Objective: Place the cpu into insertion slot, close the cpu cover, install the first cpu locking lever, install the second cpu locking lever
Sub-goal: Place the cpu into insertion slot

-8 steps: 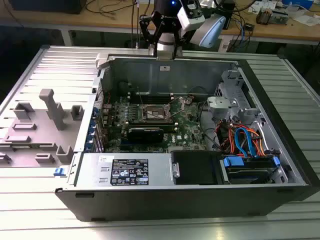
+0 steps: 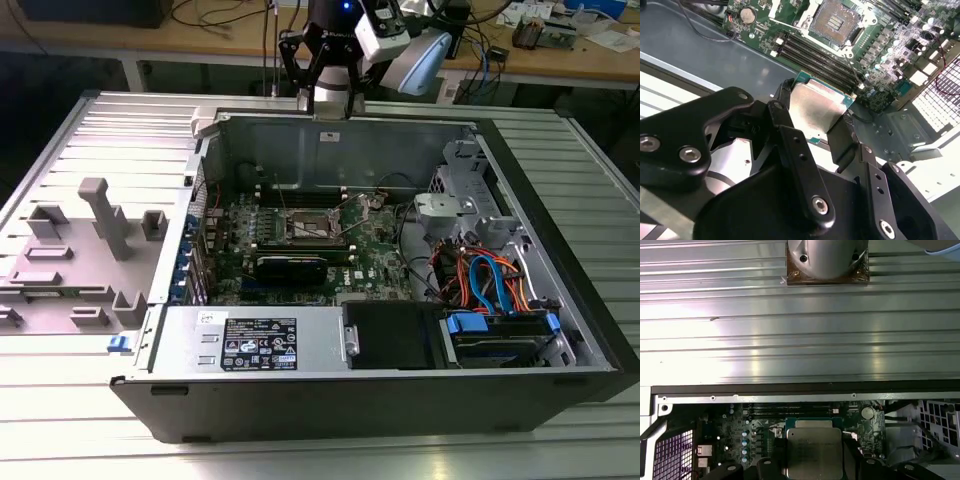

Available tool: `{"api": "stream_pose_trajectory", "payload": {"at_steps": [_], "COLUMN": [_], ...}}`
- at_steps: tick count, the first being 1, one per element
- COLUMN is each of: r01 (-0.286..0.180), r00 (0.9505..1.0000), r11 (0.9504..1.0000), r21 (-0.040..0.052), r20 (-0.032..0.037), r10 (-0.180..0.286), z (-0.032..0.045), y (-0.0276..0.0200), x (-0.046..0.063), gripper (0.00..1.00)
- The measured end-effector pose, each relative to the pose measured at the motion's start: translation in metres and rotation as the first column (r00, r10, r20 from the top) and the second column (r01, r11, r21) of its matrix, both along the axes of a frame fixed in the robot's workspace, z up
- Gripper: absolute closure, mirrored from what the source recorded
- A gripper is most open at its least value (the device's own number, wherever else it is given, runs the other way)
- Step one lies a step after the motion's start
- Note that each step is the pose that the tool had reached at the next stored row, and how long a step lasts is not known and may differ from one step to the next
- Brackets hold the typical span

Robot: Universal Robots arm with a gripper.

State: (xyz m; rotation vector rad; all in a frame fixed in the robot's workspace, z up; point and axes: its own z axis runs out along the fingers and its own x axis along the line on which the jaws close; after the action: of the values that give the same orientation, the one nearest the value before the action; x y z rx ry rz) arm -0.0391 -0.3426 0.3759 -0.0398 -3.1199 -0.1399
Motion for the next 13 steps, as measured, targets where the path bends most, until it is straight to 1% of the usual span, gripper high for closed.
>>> {"api": "stream_pose_trajectory", "payload": {"at_steps": [3,13], "r01": [0.0,0.0], "r00": [1.0,1.0], "r11": [1.0,1.0], "r21": [0.0001,0.0001], "r20": [0.0001,0.0001], "r10": [0.0,0.0], "z": [-0.0001,-0.0001], "y": [-0.0024,-0.0055], "x": [0.0,0.0], "gripper": [0.46,0.46]}}
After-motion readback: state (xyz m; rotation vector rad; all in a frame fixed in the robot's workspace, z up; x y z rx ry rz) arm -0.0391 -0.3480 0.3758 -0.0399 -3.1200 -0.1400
